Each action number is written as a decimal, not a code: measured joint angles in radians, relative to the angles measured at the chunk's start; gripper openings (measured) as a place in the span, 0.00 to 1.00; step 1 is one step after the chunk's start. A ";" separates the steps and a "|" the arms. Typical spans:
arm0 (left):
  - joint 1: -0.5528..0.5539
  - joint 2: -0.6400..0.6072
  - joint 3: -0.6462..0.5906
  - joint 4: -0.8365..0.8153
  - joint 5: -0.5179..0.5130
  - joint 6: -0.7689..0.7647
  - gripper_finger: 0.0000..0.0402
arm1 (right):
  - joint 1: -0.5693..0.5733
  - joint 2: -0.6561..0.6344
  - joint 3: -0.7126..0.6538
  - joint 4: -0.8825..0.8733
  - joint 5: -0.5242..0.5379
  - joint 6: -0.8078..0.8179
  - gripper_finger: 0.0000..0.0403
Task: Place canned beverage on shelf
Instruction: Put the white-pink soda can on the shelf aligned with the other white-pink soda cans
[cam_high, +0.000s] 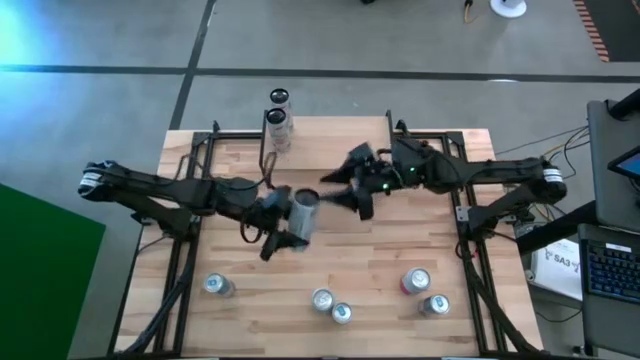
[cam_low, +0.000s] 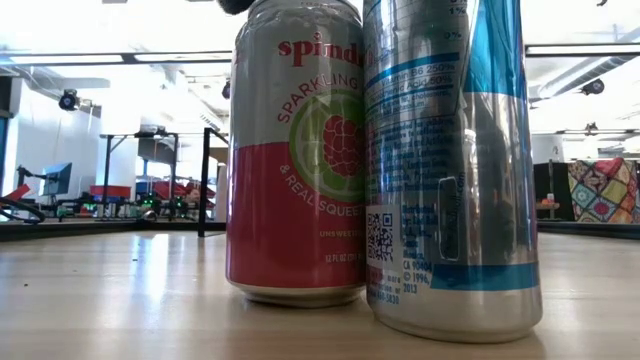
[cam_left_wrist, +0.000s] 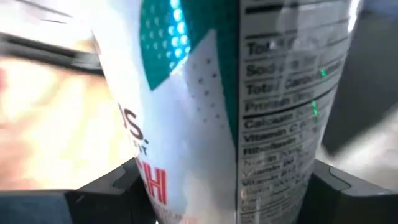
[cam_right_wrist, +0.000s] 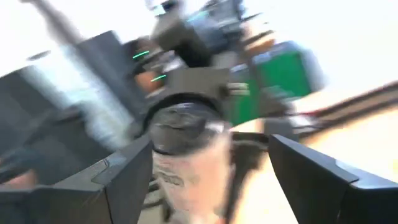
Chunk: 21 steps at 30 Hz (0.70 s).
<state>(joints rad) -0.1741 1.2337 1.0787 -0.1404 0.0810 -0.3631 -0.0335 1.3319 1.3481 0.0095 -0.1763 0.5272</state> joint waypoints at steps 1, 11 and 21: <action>-0.001 -0.016 0.001 -0.040 -0.078 0.000 0.61 | 0.004 -0.014 0.000 -0.020 0.067 0.000 0.75; -0.009 -0.078 0.000 -0.289 -0.674 -0.082 0.61 | 0.040 0.025 -0.001 0.003 0.371 0.107 0.79; -0.008 -0.038 0.000 -0.334 -0.801 -0.096 0.62 | 0.047 0.243 0.116 0.075 0.394 -0.031 0.83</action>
<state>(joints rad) -0.1825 1.1959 1.0782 -0.4744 -0.7199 -0.4594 0.0132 1.5747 1.4642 0.0850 0.2173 0.4965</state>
